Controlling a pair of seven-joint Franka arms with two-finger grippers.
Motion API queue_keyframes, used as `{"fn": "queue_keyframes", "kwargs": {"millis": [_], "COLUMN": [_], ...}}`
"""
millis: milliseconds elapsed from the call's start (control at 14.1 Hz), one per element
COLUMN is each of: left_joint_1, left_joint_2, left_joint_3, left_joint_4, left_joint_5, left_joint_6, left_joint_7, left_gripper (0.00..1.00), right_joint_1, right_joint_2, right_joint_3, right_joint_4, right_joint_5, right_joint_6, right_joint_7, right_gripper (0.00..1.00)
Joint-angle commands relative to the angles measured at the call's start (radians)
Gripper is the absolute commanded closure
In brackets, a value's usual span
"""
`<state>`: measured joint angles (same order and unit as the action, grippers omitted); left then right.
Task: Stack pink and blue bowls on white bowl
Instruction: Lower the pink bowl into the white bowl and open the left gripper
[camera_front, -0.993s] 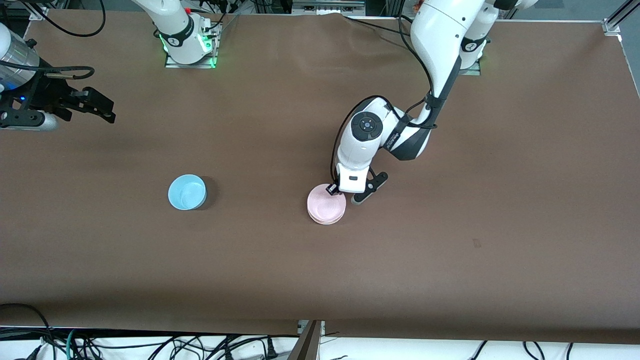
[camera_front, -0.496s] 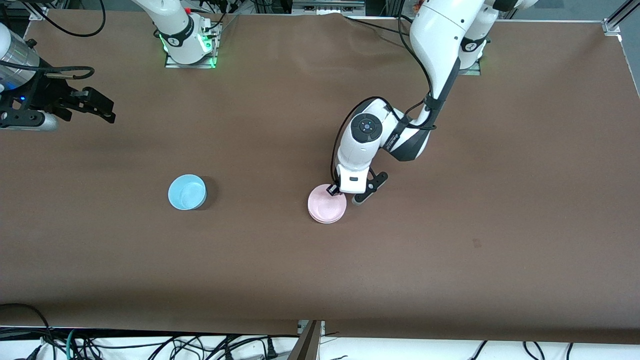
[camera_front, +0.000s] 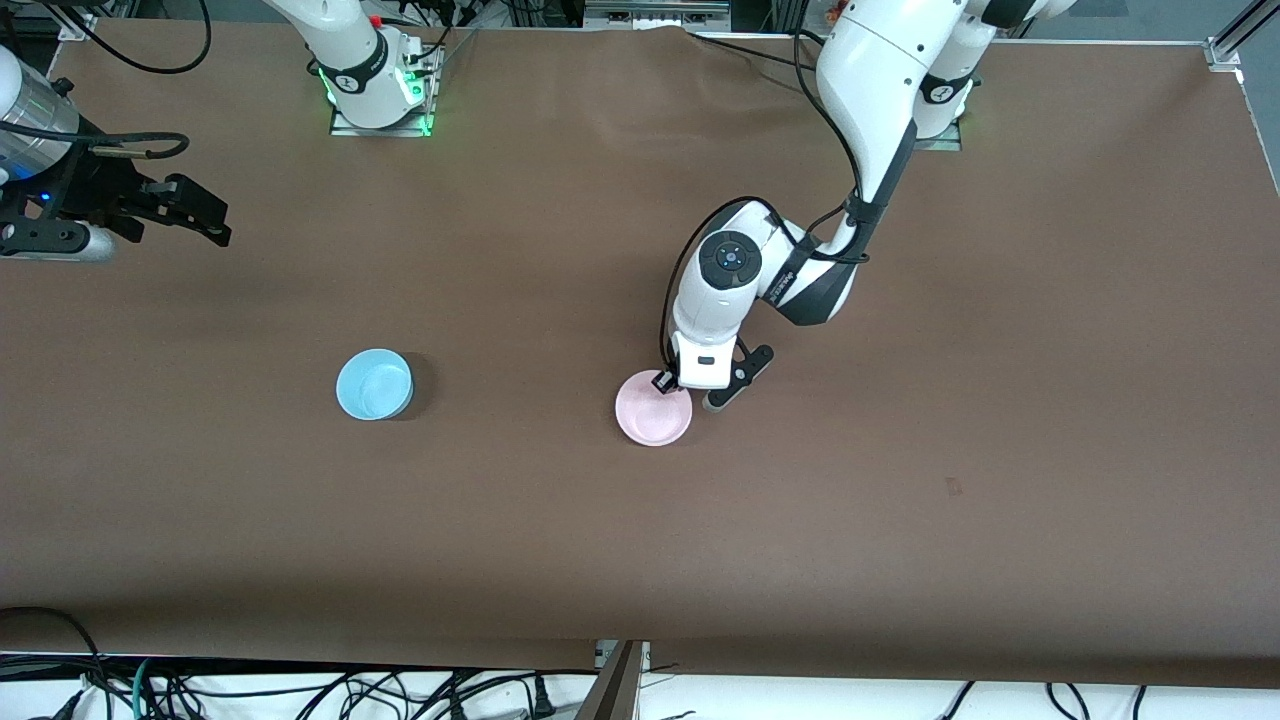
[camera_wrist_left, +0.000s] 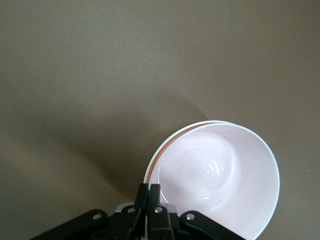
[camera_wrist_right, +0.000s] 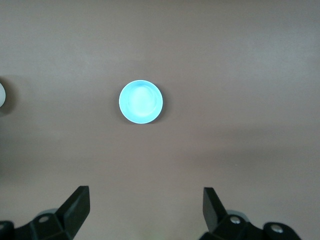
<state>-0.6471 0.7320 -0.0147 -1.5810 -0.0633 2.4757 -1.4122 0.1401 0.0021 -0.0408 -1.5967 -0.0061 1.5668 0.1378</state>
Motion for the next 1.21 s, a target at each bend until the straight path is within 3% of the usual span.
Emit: {"fn": "queue_keyframes", "kwargs": {"millis": [0,71,213,496,638,780,851,1135], "left_joint_1": [-0.016,-0.016,-0.008,-0.003,-0.002,0.006,0.009,0.073], "left_joint_2": [0.02,0.02,0.021,0.02,0.015,0.012,0.012,0.009], "left_joint_3": [0.012,0.012,0.012,0.012,0.013,0.013,0.015,0.01], "left_joint_4": [0.032,0.032,0.044,0.056,0.059,0.1,0.123,0.269], "left_joint_5": [-0.033,-0.033,-0.033,-0.032,-0.032,-0.03,-0.026,-0.052], "left_joint_6": [-0.003,-0.003,-0.003,-0.006,-0.014,-0.036,-0.093,-0.315], "left_joint_7": [-0.004,-0.004,0.005,0.01,0.01,0.01,0.013,0.114], "left_gripper": [1.0,1.0,0.69,0.66,0.71,0.95,1.0,1.0], "right_joint_1": [0.001,0.001,0.001,0.0,0.001,0.001,0.003,0.001], "right_joint_2": [0.002,0.002,0.002,0.002,0.002,0.002,0.004,0.11], "right_joint_3": [0.001,0.001,0.001,0.001,0.001,0.001,0.001,0.002], "right_joint_4": [0.018,0.018,0.018,0.018,0.018,0.02,0.02,0.02], "right_joint_5": [-0.006,-0.006,-0.006,-0.008,-0.006,-0.008,-0.008,-0.003], "right_joint_6": [-0.018,-0.018,-0.018,-0.018,-0.018,-0.014,-0.005,0.096], "right_joint_7": [0.003,0.003,0.003,0.003,0.002,0.002,0.003,-0.014], "right_gripper": [0.0,0.0,0.0,0.0,0.0,0.0,0.0,0.0]}}
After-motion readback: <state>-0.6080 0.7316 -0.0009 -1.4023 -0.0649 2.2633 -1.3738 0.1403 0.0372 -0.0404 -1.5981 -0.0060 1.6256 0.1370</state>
